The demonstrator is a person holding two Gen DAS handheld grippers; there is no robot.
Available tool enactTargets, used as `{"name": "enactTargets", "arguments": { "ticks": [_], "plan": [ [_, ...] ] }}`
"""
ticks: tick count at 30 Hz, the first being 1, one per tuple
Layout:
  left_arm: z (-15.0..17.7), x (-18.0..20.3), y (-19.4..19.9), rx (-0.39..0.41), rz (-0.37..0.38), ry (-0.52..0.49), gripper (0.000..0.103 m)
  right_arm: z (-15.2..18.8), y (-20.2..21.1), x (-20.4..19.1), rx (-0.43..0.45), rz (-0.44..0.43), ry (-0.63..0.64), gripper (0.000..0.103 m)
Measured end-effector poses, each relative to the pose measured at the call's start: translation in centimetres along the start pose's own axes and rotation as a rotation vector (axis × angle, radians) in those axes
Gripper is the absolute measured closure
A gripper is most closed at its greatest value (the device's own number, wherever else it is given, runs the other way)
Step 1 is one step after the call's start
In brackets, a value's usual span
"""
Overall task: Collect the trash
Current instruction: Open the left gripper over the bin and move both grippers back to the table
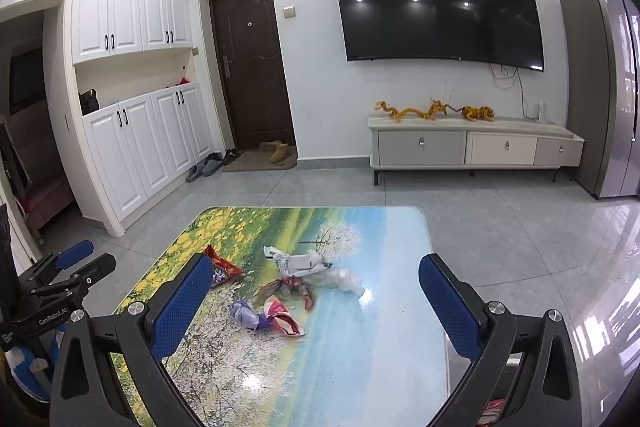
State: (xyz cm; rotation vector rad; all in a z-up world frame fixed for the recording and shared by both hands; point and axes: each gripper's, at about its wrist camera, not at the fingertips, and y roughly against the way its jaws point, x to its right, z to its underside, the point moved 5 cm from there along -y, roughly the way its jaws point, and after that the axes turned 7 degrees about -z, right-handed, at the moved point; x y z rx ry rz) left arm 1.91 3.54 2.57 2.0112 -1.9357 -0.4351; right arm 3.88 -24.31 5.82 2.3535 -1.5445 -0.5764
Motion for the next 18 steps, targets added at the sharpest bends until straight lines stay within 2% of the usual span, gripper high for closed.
{"name": "enactTargets", "arguments": {
  "ticks": [5,9,15,17,18],
  "plan": [
    [1.7,-2.7,-2.1,-0.063,-0.023,0.027,0.027,0.9,-1.3,0.3,-0.041,-0.014,-0.022,0.0],
    [3.4,-4.2,-4.3,-0.139,-0.003,0.041,0.027,2.1,-3.7,0.4,-0.103,-0.039,-0.032,0.001],
    [5.3,-2.8,-6.4,-0.206,0.085,0.009,0.027,4.5,-8.0,0.1,-0.212,-0.094,-0.043,0.022],
    [5.7,-1.8,-7.3,-0.227,0.12,-0.006,0.028,5.4,-9.3,0.3,-0.244,-0.111,-0.049,0.034],
    [5.9,-1.3,-7.7,-0.237,0.138,-0.015,0.028,5.8,-9.9,0.3,-0.261,-0.121,-0.052,0.036]
  ]
}}
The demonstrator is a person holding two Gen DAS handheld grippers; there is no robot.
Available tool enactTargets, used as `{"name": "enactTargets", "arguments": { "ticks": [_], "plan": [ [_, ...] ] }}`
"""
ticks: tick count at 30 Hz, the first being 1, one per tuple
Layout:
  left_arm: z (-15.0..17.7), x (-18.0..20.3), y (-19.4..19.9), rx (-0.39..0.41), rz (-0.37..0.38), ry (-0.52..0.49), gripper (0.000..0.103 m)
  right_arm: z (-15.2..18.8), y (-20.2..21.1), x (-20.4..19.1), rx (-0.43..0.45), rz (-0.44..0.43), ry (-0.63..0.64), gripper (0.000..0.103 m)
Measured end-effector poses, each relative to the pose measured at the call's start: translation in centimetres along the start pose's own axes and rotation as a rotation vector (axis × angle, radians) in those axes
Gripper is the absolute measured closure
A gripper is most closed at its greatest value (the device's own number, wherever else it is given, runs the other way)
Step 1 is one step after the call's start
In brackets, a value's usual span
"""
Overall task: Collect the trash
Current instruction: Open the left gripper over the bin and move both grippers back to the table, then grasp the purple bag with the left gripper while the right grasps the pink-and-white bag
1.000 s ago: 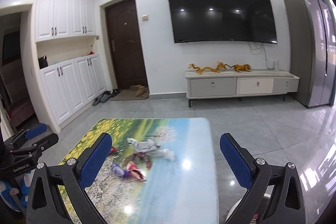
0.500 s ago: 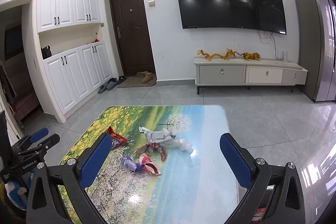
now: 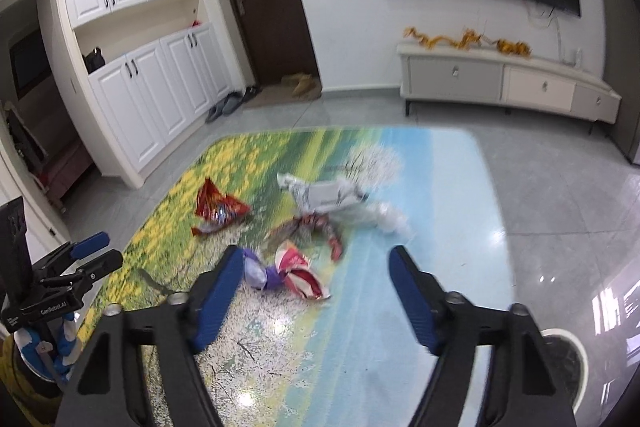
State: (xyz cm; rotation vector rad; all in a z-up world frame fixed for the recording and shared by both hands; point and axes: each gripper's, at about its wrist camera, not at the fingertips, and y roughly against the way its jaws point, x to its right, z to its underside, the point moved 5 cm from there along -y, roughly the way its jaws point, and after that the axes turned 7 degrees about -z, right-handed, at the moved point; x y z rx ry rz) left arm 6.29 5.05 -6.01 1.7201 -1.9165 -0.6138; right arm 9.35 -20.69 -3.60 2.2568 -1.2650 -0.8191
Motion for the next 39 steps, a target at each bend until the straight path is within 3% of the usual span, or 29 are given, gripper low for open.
{"name": "enactTargets", "arguments": {
  "ticks": [8,15,21,24,26,28,30,32,39],
  "plan": [
    [0.0,4.0,-4.2,-0.072,0.133,-0.116,0.029,2.2,-5.6,0.0,-0.145,-0.088,0.035,0.04],
    [-0.2,6.1,-7.6,-0.127,0.201,-0.183,0.034,3.0,-8.8,0.8,-0.211,-0.133,0.039,0.046],
    [-0.8,8.1,-10.0,-0.153,0.262,-0.298,0.034,2.9,-10.5,1.2,-0.241,-0.165,0.066,0.049],
    [-1.2,8.8,-11.4,-0.174,0.303,-0.336,0.034,3.0,-11.2,1.8,-0.255,-0.185,0.064,0.059],
    [-1.2,9.3,-12.3,-0.193,0.324,-0.346,0.034,3.1,-11.3,2.0,-0.252,-0.192,0.063,0.07],
    [-1.0,9.6,-13.1,-0.212,0.334,-0.35,0.034,3.2,-11.1,2.4,-0.25,-0.203,0.053,0.073],
    [-0.6,10.0,-13.5,-0.231,0.351,-0.349,0.038,3.3,-10.6,2.9,-0.245,-0.203,0.045,0.073],
    [-0.2,10.2,-13.7,-0.252,0.368,-0.345,0.051,3.6,-10.0,3.5,-0.239,-0.202,0.031,0.074],
    [0.9,10.7,-12.6,-0.259,0.36,-0.334,0.054,4.7,-7.8,4.8,-0.215,-0.197,-0.026,0.074]
  ]
}}
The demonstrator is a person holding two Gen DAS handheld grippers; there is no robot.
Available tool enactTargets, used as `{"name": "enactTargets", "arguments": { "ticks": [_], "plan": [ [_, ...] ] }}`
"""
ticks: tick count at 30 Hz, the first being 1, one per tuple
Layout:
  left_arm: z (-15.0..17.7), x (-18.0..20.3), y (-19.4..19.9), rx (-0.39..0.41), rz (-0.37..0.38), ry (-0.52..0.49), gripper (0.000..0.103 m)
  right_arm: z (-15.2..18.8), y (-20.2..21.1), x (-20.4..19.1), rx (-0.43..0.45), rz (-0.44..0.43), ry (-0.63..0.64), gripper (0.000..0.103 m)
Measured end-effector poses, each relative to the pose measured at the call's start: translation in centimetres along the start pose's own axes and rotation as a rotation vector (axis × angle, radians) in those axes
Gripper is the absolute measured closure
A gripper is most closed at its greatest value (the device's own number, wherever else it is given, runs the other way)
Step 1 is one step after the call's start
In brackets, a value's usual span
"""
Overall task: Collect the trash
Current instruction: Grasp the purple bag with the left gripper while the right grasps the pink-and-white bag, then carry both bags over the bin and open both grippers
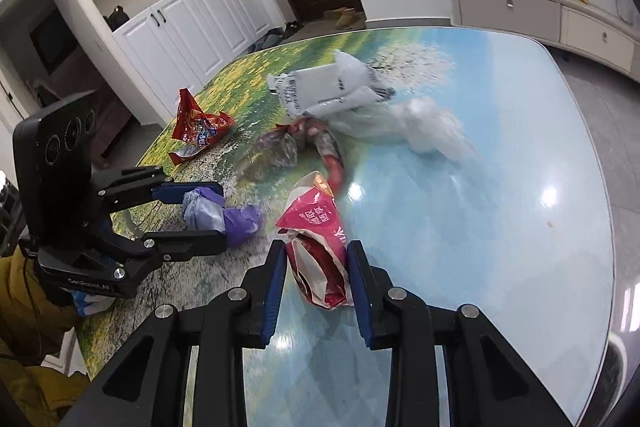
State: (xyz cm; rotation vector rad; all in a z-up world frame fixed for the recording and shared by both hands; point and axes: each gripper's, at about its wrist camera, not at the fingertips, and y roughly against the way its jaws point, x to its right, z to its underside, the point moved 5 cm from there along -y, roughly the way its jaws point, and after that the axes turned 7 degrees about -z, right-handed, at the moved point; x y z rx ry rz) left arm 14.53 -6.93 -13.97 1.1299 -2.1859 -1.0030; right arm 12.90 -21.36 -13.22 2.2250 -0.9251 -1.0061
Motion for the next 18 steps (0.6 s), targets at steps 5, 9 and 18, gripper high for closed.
{"name": "enactTargets", "arguments": {
  "ticks": [5,9,18],
  "plan": [
    [0.6,1.0,0.7,0.006,-0.023,0.033,0.056,1.1,1.7,-0.3,0.035,-0.007,-0.028,0.074],
    [1.0,1.4,2.2,0.027,-0.032,0.07,0.057,1.7,3.6,-0.6,0.068,-0.005,-0.03,0.074],
    [-1.3,3.0,6.3,0.101,-0.055,0.076,0.057,3.1,9.7,0.2,0.197,0.031,-0.063,0.074]
  ]
}}
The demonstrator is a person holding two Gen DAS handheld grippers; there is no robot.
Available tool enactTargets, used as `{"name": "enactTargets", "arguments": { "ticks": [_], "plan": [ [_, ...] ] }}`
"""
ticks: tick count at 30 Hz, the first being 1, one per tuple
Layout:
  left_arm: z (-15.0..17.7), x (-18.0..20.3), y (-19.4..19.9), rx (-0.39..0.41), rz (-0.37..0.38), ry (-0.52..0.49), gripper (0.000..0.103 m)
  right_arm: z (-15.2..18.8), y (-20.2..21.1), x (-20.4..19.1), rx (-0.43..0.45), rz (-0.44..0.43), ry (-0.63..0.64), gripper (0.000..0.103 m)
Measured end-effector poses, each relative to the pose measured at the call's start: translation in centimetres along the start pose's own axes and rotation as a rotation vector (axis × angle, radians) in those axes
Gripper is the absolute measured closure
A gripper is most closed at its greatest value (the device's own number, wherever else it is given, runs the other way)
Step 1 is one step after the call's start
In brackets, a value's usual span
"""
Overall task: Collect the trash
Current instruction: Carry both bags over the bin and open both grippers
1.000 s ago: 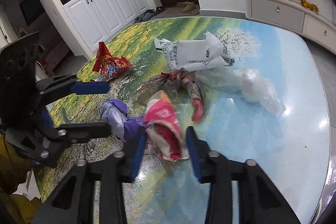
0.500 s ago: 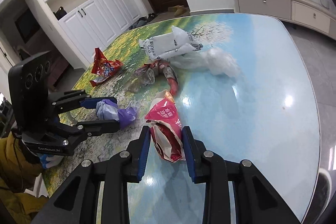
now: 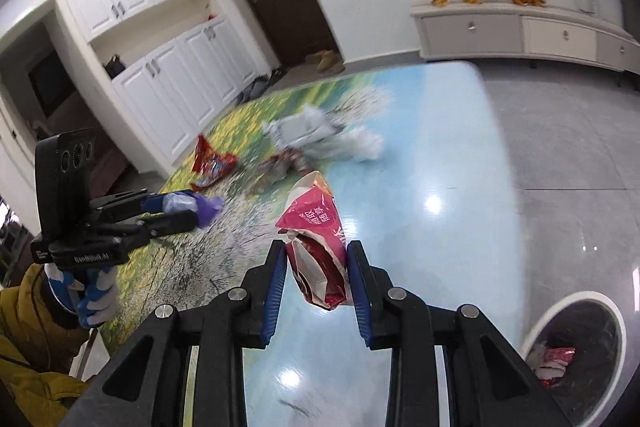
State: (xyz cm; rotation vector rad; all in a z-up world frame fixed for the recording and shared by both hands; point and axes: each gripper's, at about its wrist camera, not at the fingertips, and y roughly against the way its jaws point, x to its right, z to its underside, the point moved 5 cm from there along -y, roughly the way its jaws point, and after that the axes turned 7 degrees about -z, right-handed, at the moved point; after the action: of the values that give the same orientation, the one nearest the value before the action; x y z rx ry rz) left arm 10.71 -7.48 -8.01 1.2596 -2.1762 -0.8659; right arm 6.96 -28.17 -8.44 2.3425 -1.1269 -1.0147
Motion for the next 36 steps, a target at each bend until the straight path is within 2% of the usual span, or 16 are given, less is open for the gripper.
{"name": "enactTargets", "arguments": {
  "ticks": [4,8,14,21,24,27,29,30,33,36],
  "plan": [
    [-2.7,3.4,0.2,0.013,0.051,-0.024,0.057,0.7,4.5,3.1,0.081,0.061,-0.056,0.074],
    [-5.5,9.4,-1.4,-0.002,0.135,-0.087,0.057,2.6,8.9,7.6,0.144,0.15,-0.141,0.074],
    [-8.1,19.8,-6.1,-0.07,0.243,-0.2,0.056,7.5,13.8,14.9,0.19,0.297,-0.301,0.074],
    [-9.0,28.6,-12.4,-0.177,0.313,-0.255,0.053,12.3,15.8,21.5,0.193,0.367,-0.471,0.074],
    [-9.2,30.7,-14.0,-0.208,0.338,-0.237,0.051,13.0,15.4,23.0,0.186,0.386,-0.513,0.071],
    [-9.1,32.4,-15.3,-0.247,0.377,-0.212,0.045,14.0,15.6,24.4,0.186,0.398,-0.548,0.069],
    [-8.9,33.3,-15.9,-0.259,0.385,-0.209,0.041,14.5,15.7,25.0,0.18,0.411,-0.562,0.058],
    [-8.8,33.6,-16.0,-0.262,0.387,-0.212,0.041,14.7,15.9,25.2,0.18,0.416,-0.567,0.055],
    [-8.8,34.1,-15.8,-0.264,0.394,-0.213,0.041,15.1,16.3,25.4,0.186,0.424,-0.584,0.054],
    [-8.8,33.7,-15.1,-0.245,0.37,-0.215,0.041,15.3,17.0,25.3,0.191,0.438,-0.592,0.054]
  ]
}}
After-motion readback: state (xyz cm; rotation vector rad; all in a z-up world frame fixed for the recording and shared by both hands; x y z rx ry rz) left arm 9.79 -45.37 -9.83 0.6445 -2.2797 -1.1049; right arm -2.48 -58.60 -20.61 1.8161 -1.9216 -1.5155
